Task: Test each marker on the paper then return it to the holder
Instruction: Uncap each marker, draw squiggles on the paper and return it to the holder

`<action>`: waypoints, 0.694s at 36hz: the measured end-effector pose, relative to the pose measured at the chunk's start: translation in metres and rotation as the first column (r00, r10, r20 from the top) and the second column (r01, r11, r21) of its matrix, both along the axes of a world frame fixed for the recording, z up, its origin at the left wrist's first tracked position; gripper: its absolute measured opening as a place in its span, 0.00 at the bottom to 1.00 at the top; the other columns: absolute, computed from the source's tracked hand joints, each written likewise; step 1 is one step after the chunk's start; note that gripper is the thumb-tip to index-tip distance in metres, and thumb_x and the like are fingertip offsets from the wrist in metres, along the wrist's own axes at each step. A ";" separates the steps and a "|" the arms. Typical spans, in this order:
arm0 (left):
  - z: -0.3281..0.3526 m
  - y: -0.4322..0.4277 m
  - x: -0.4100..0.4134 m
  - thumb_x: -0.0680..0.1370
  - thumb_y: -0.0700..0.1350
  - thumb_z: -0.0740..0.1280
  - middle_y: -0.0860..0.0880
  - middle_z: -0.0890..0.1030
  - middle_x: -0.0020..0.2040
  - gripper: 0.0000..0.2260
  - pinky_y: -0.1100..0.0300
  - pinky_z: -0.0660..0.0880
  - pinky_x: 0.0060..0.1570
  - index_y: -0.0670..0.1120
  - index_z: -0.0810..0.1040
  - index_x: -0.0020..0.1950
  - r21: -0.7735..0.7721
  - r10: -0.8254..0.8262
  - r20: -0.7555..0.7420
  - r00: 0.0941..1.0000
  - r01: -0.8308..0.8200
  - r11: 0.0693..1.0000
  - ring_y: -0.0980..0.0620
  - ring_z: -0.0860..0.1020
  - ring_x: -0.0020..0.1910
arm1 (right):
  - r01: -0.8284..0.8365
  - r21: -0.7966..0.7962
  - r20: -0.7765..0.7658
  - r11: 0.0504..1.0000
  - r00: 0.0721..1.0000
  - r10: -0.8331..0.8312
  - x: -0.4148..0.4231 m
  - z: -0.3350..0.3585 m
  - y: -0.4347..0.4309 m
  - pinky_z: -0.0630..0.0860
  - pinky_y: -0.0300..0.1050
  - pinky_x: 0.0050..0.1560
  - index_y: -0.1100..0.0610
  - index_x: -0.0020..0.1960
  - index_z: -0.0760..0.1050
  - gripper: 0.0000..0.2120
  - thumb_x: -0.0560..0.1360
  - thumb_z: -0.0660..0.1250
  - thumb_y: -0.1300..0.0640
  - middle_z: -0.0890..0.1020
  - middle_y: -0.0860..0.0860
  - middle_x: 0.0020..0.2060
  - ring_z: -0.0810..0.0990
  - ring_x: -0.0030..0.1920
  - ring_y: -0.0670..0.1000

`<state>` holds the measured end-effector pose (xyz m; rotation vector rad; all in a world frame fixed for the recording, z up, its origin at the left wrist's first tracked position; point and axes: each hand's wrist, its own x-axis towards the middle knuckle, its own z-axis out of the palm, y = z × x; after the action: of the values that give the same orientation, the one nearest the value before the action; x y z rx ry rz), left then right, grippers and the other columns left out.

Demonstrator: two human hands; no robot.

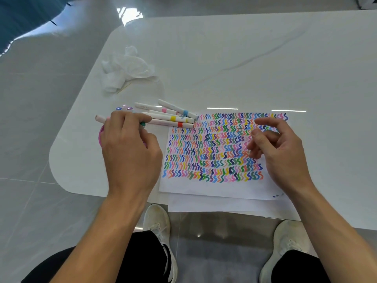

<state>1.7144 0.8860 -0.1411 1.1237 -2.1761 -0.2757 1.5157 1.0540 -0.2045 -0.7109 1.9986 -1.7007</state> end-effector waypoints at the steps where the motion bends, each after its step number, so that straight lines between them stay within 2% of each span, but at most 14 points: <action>1: 0.000 0.000 0.000 0.75 0.34 0.63 0.45 0.77 0.52 0.11 0.45 0.75 0.55 0.43 0.80 0.55 0.001 0.011 0.020 1.000 -0.011 1.000 0.44 0.75 0.52 | -0.001 0.003 -0.001 1.000 1.000 0.001 0.000 0.000 0.000 0.78 0.37 0.37 0.53 0.61 0.77 0.07 0.84 0.67 0.58 0.85 0.52 0.36 0.83 0.33 0.50; 5: -0.001 0.000 -0.001 0.74 0.35 0.64 0.45 0.77 0.52 0.11 0.46 0.74 0.56 0.43 0.80 0.55 0.000 0.040 0.062 0.997 -0.040 0.999 0.45 0.75 0.50 | -0.003 0.010 -0.010 1.000 1.000 0.003 0.000 0.000 0.000 0.79 0.38 0.37 0.52 0.62 0.76 0.07 0.84 0.67 0.58 0.86 0.52 0.37 0.83 0.34 0.50; 10: 0.000 0.002 -0.003 0.74 0.36 0.66 0.44 0.77 0.55 0.14 0.53 0.69 0.56 0.43 0.79 0.59 -0.021 0.023 0.068 0.997 -0.022 1.000 0.44 0.75 0.56 | 0.000 0.003 0.001 1.000 1.000 0.000 -0.001 0.001 0.001 0.78 0.37 0.36 0.53 0.61 0.77 0.07 0.84 0.66 0.59 0.86 0.51 0.36 0.83 0.33 0.50; 15: 0.002 0.006 -0.011 0.74 0.36 0.67 0.44 0.76 0.57 0.15 0.46 0.74 0.54 0.43 0.79 0.61 -0.095 -0.069 0.008 0.998 0.069 0.993 0.44 0.74 0.57 | 0.003 0.005 -0.005 1.000 1.000 -0.003 -0.002 0.001 0.002 0.78 0.36 0.36 0.54 0.62 0.77 0.08 0.84 0.66 0.59 0.86 0.51 0.36 0.83 0.33 0.49; 19: -0.001 0.013 -0.021 0.75 0.34 0.67 0.43 0.78 0.55 0.15 0.49 0.74 0.54 0.42 0.80 0.60 -0.162 -0.176 -0.006 0.984 0.173 0.971 0.45 0.75 0.56 | 0.002 0.021 -0.015 1.000 1.000 -0.002 -0.004 0.000 0.004 0.78 0.37 0.37 0.53 0.62 0.77 0.08 0.84 0.66 0.58 0.86 0.50 0.37 0.83 0.34 0.50; 25: -0.013 0.024 -0.038 0.76 0.34 0.68 0.45 0.81 0.54 0.14 0.53 0.72 0.53 0.42 0.81 0.61 -0.063 -0.301 0.067 0.951 0.306 0.950 0.45 0.77 0.53 | 0.017 0.009 -0.009 1.000 1.000 -0.017 -0.006 0.001 0.007 0.77 0.38 0.36 0.52 0.61 0.77 0.07 0.84 0.66 0.58 0.86 0.53 0.36 0.82 0.32 0.50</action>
<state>1.6762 0.9096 -0.1542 0.7617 -2.3887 -0.2993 1.5095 1.0608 -0.2031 -0.7017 2.0229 -1.7003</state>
